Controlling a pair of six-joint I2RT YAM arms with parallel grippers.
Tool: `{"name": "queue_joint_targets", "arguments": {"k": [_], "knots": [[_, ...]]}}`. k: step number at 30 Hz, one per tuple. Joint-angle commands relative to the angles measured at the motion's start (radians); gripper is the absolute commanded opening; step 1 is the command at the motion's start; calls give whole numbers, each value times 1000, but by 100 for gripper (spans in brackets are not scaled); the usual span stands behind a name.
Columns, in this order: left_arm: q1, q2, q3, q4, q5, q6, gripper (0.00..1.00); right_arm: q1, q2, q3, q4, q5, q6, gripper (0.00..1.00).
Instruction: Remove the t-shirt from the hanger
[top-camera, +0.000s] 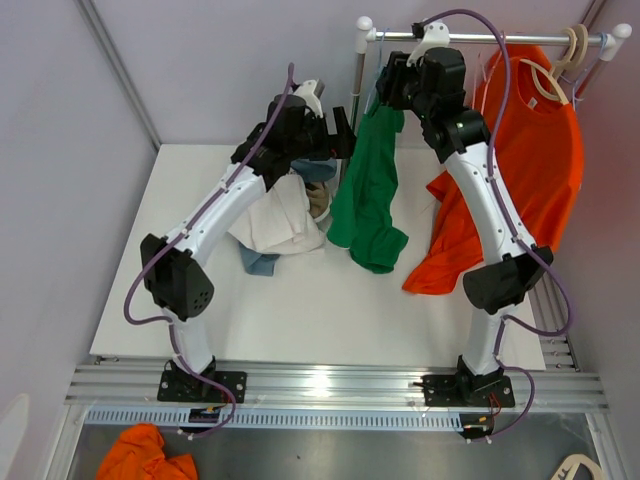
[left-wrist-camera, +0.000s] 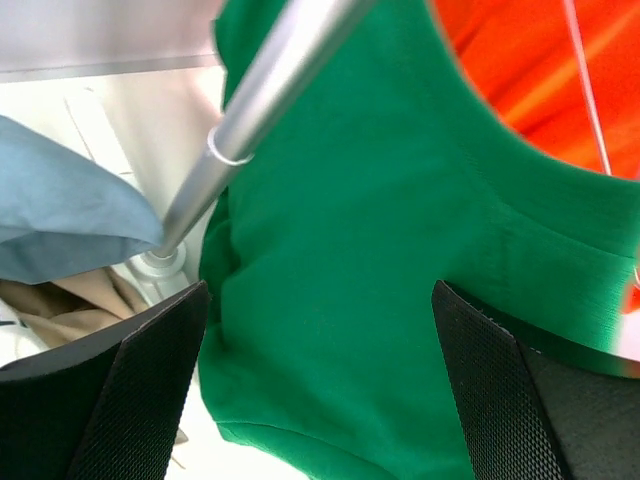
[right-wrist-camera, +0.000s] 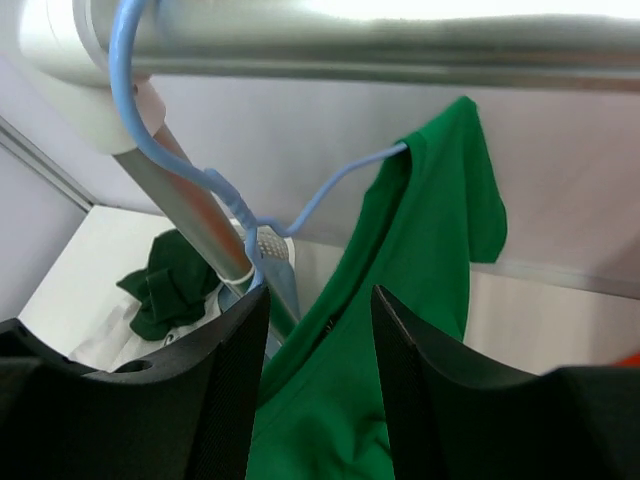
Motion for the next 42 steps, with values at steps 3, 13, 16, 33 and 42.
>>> {"name": "queue_joint_targets", "arguments": {"k": [3,13,16,33,42], "knots": [[-31,-88,2,26,-2,23,97,31,-7,62,12,-1,-7,49],[-68,-108,-12,32,-24,40,97,78,-12,80,-32,138,-58,49],[-68,-106,-9,40,-19,39,97,98,-50,40,-35,152,-66,49],[-74,-142,-35,26,-42,60,98,105,63,98,91,257,-139,40],[-74,-148,-39,28,-36,59,97,105,92,126,118,284,-149,36]]}}
